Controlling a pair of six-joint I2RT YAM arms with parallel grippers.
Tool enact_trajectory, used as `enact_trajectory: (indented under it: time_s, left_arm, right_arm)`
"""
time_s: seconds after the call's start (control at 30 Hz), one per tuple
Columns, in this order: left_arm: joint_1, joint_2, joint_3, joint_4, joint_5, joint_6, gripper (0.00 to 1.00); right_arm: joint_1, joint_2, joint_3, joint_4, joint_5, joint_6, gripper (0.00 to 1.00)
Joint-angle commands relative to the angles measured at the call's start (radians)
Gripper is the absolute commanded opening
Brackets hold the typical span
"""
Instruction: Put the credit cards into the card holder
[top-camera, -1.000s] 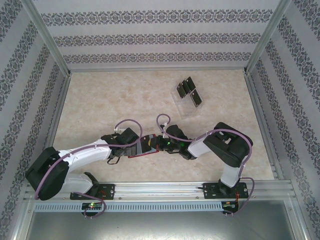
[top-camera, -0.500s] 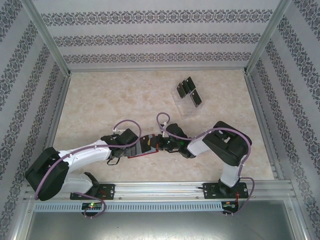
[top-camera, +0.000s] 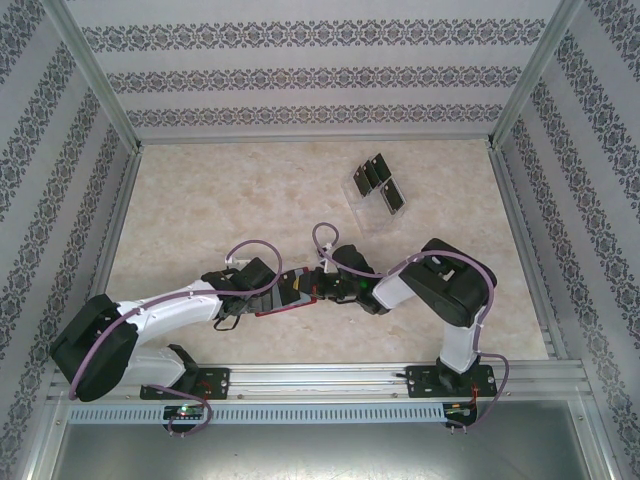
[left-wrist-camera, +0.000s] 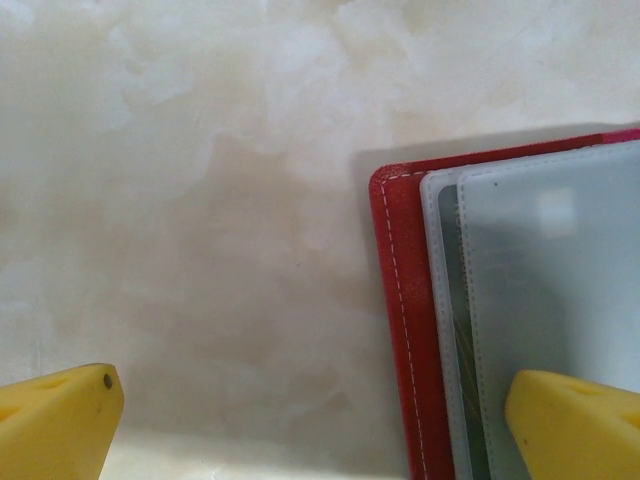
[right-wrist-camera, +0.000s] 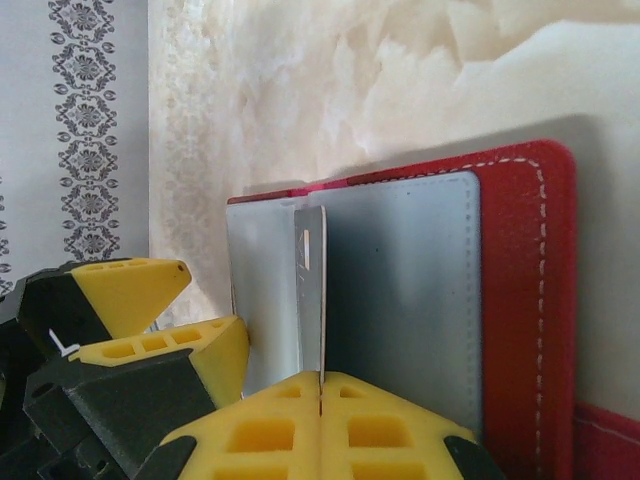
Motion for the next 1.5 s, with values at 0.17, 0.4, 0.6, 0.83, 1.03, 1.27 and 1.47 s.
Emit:
enact_trajectory:
  time_s: [0.17,0.4,0.6,0.83,1.03,1.27,1.47]
  left_arm:
    - [-0.004,0.015,-0.044,-0.041,-0.011,-0.007,1.00]
    - [-0.003,0.010,-0.039,-0.043,-0.010,-0.006,1.00]
    - [-0.003,0.013,-0.037,-0.042,-0.010,-0.003,1.00]
    - [-0.003,0.014,-0.037,-0.038,-0.008,-0.001,1.00]
    - [-0.003,0.015,-0.038,-0.036,-0.006,-0.003,1.00]
    - [-0.003,0.011,-0.035,-0.039,-0.007,-0.003,1.00]
    - [-0.003,-0.001,-0.026,-0.044,-0.005,-0.002,1.00]
  right_arm:
    - [0.014,0.044,0.019,0.036,-0.042,0.026,0.00]
    - [0.016,0.047,0.008,0.028,-0.048,0.027,0.00]
    - [0.022,0.060,0.025,0.007,-0.053,0.025,0.00]
    - [0.033,0.074,0.047,-0.013,-0.054,0.021,0.00]
    - [0.038,0.077,0.057,-0.028,-0.058,0.018,0.00]
    - [0.032,0.015,0.047,-0.093,-0.037,-0.011,0.33]
    - [0.015,-0.083,0.070,-0.266,-0.019,-0.074,0.54]
